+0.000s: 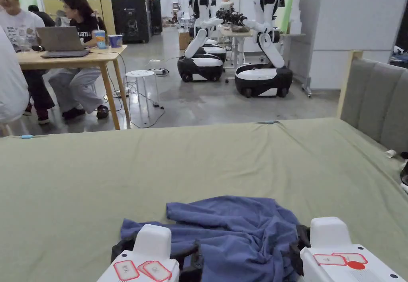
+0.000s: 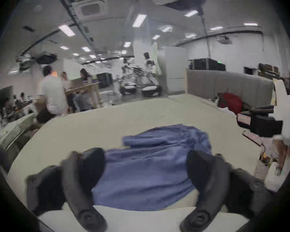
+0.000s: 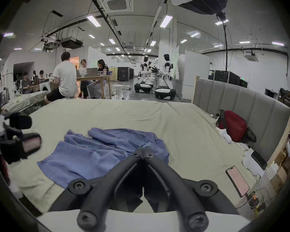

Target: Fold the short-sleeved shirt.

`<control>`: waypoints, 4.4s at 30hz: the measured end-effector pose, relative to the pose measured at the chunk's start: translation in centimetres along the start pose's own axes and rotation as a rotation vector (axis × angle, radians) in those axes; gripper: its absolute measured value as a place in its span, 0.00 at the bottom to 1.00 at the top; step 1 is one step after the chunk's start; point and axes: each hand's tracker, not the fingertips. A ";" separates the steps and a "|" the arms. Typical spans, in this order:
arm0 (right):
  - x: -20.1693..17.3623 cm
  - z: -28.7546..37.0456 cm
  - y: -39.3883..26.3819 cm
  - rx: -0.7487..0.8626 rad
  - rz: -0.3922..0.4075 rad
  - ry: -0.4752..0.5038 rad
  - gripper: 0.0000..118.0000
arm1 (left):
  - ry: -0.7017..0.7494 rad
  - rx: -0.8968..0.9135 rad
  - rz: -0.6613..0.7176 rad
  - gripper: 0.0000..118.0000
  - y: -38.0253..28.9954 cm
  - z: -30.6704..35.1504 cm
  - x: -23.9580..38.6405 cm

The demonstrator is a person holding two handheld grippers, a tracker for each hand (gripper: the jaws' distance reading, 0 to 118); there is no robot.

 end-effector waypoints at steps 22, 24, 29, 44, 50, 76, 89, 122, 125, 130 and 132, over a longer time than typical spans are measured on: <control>1.8 -5.4 -1.9 -0.088 0.007 -0.010 0.00 | 0.049 -0.652 0.219 0.10 2.8 -30.1 -14.4; 2.5 -6.2 -2.0 -0.099 0.008 -0.024 0.00 | 0.108 -0.688 0.148 0.79 1.9 -32.2 -14.1; 4.7 -7.7 -2.4 -0.116 -0.008 -0.060 0.00 | 0.146 -0.785 0.144 0.81 -0.7 -34.9 -14.4; 11.2 -19.5 -4.4 -0.325 0.049 0.062 0.47 | 0.065 -0.622 0.139 0.01 4.4 -29.6 -13.5; 10.1 -25.8 -5.4 -0.448 0.113 0.096 0.96 | 0.068 -0.585 0.090 0.01 6.0 -28.5 -13.4; 6.5 -8.6 21.8 0.063 0.112 0.041 0.09 | 0.415 -0.073 -0.074 0.00 18.8 -8.5 -21.5; 4.5 -8.2 34.8 0.257 0.104 -0.076 0.09 | 0.455 0.105 -0.012 0.00 28.7 -9.5 -24.9; 7.9 -7.2 -1.4 -0.249 0.126 0.038 0.09 | 0.266 -0.355 0.139 0.00 -1.8 -1.8 -19.0; 7.2 -5.8 -7.2 -0.355 0.145 0.049 0.10 | 0.269 -0.431 0.225 0.01 -7.8 -0.7 -18.8; 6.2 -4.1 -9.0 -0.340 0.159 0.031 0.53 | 0.255 -0.429 0.258 0.37 -10.9 0.7 -18.6; 5.2 -1.8 -6.6 -0.316 0.148 0.023 0.75 | 0.297 -0.372 0.205 0.70 -9.4 1.8 -17.9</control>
